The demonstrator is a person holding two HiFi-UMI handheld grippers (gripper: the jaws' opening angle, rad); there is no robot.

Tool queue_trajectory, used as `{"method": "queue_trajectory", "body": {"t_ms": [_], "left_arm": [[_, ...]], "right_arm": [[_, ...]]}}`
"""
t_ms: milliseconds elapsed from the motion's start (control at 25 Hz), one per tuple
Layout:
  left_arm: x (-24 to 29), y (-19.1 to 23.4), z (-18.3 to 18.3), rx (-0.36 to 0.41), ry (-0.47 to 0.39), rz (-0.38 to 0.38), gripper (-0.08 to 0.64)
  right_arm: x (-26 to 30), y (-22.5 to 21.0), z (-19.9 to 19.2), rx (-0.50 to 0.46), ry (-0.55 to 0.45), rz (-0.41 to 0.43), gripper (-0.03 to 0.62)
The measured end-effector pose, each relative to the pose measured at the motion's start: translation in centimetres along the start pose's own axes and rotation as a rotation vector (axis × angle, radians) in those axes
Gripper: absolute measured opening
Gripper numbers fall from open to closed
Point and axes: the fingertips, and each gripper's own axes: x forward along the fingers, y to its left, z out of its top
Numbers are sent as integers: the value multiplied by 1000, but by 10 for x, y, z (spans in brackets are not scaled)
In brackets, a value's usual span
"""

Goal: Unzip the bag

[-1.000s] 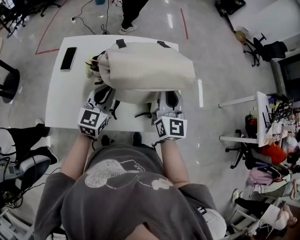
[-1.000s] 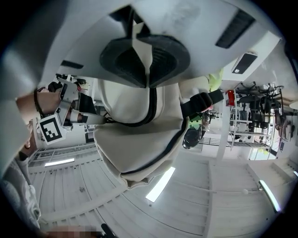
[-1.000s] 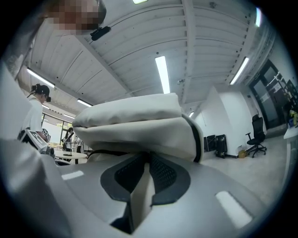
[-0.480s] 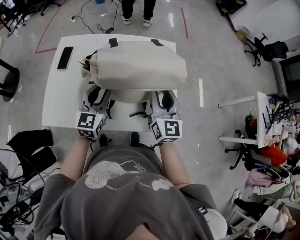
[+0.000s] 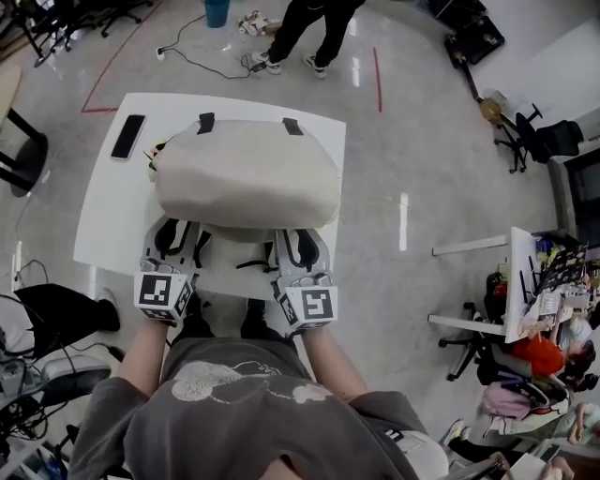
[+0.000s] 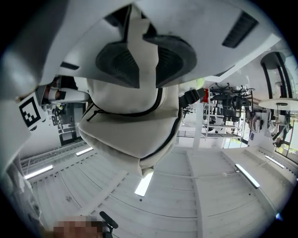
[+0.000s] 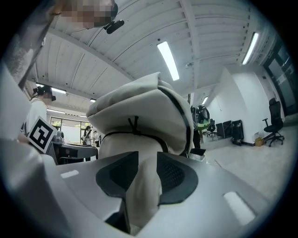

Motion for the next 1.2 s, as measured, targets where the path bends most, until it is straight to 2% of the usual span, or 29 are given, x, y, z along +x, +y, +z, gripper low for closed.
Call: {"method": "queue_trajectory", "body": {"t_ms": [120,400,560,760,840,960,1200], "left_arm": [[-4,-6,1,9,3,16,109],[-24,-9,-9,13,-13,-42,103],[-68,-10,4,80,-51,-92,100],[-135,-1,12,60,-78,-121,92],[-158,3,9,54,-64,-137,81],[-193,1,1,47,-34,-200,60],[-240,2,-18,5,-10,-279,51]], "right_arm": [[0,-1,-3,14,10,12,115],[-11,23,-11,-17,15,-32,115],[-32,63,-11,-28,20,-52,112],[-65,124,2,-55,-10,-63,105],[-82,147,4,-62,-13,-77,102],[-109,176,-1,-65,-1,-106,97],[-152,205,-15,-72,43,-209,97]]}}
